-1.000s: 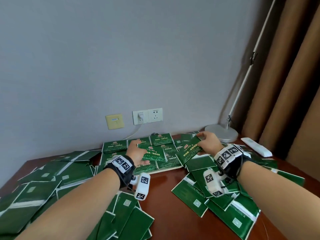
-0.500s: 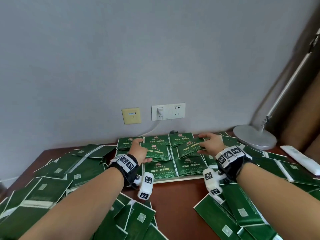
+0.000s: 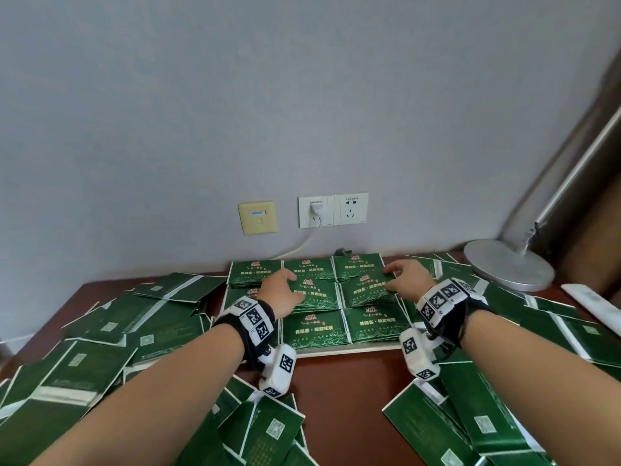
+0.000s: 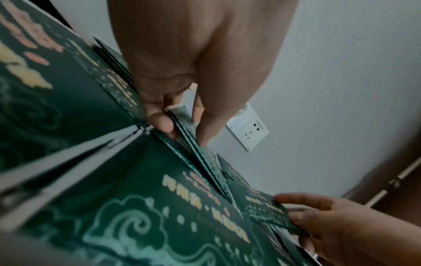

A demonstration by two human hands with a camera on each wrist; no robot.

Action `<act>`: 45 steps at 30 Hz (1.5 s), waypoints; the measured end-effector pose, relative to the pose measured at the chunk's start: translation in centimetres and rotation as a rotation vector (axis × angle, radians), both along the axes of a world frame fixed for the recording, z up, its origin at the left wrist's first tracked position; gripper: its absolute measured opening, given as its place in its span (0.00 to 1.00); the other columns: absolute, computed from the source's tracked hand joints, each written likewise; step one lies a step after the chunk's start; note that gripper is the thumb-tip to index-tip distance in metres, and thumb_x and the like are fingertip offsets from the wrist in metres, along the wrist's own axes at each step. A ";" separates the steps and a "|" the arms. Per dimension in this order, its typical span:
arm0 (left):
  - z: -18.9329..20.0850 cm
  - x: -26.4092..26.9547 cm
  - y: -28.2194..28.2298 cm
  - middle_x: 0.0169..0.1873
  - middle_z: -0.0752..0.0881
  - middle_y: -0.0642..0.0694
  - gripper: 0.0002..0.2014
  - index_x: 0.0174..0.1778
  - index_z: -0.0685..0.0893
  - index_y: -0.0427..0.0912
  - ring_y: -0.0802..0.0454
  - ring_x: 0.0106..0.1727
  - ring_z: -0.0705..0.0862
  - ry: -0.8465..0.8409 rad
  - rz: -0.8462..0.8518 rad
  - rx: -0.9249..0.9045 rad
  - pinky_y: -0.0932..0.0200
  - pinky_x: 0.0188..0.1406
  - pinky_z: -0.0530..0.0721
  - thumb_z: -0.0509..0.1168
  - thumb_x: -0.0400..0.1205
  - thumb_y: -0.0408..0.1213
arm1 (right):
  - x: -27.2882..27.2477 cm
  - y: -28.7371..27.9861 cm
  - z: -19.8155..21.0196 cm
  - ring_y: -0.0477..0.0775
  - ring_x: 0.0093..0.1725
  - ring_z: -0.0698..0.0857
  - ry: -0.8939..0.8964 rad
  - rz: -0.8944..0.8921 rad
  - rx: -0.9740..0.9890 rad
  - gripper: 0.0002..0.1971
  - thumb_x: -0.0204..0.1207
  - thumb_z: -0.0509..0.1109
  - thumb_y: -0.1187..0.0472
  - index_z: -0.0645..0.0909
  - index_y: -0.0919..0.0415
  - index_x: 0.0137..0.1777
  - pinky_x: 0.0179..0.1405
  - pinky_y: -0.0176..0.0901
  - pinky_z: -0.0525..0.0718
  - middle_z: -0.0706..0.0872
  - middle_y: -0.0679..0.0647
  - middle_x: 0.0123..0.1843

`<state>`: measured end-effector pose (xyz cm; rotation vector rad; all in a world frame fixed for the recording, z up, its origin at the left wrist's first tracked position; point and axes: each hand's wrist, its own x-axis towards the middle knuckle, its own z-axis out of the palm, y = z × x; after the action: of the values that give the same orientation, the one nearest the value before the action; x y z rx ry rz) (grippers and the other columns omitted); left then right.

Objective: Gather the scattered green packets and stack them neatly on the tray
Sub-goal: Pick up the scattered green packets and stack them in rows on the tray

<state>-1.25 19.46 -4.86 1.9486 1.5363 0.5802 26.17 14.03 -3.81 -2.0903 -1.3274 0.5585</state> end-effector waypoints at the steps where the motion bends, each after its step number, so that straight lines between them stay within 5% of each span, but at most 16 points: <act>1: 0.0 0.0 0.0 0.56 0.83 0.46 0.24 0.71 0.76 0.43 0.51 0.50 0.79 0.024 -0.011 0.002 0.60 0.50 0.76 0.72 0.80 0.38 | -0.1 0.0 0.0 0.51 0.47 0.85 -0.022 0.004 -0.013 0.20 0.69 0.77 0.69 0.85 0.56 0.62 0.45 0.39 0.82 0.86 0.55 0.57; 7: -0.1 -0.1 -0.1 0.72 0.72 0.44 0.25 0.71 0.77 0.52 0.41 0.74 0.69 0.277 -0.029 0.078 0.43 0.72 0.73 0.71 0.78 0.49 | -0.7 -0.5 0.1 0.58 0.65 0.82 -0.223 0.067 -0.115 0.21 0.71 0.73 0.61 0.83 0.53 0.65 0.65 0.45 0.79 0.83 0.56 0.67; 14: 0.4 1.6 -1.3 0.75 0.70 0.48 0.14 0.66 0.81 0.61 0.41 0.77 0.64 0.380 -0.234 0.119 0.33 0.75 0.64 0.64 0.83 0.49 | -2.1 -1.0 0.5 0.63 0.71 0.76 -0.373 0.252 -0.159 0.17 0.76 0.71 0.54 0.84 0.45 0.65 0.72 0.56 0.76 0.81 0.55 0.70; 18: 0.0 2.2 -1.5 0.78 0.67 0.48 0.16 0.70 0.79 0.64 0.38 0.80 0.60 0.458 -0.312 0.041 0.24 0.76 0.59 0.60 0.85 0.50 | -2.5 -1.4 0.1 0.59 0.71 0.77 -0.387 0.313 -0.230 0.21 0.78 0.70 0.52 0.80 0.48 0.71 0.69 0.47 0.75 0.77 0.55 0.75; 39: 1.3 2.3 -2.8 0.79 0.67 0.51 0.20 0.73 0.76 0.66 0.40 0.79 0.62 0.493 -0.341 0.098 0.34 0.75 0.63 0.60 0.85 0.45 | -3.0 -3.0 1.4 0.62 0.75 0.71 -0.351 0.240 -0.160 0.26 0.75 0.72 0.52 0.76 0.48 0.75 0.74 0.53 0.73 0.72 0.56 0.77; 45: 3.8 3.0 -5.2 0.80 0.67 0.47 0.19 0.72 0.78 0.63 0.37 0.80 0.61 0.432 -0.353 0.168 0.30 0.77 0.62 0.60 0.85 0.45 | -2.5 -6.4 4.5 0.57 0.68 0.80 -0.325 0.236 -0.109 0.29 0.73 0.74 0.52 0.76 0.51 0.75 0.70 0.49 0.77 0.76 0.57 0.74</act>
<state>1.71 14.23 -1.07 2.5254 1.3595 0.1444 23.68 7.64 0.67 -2.1944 -1.7798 0.4051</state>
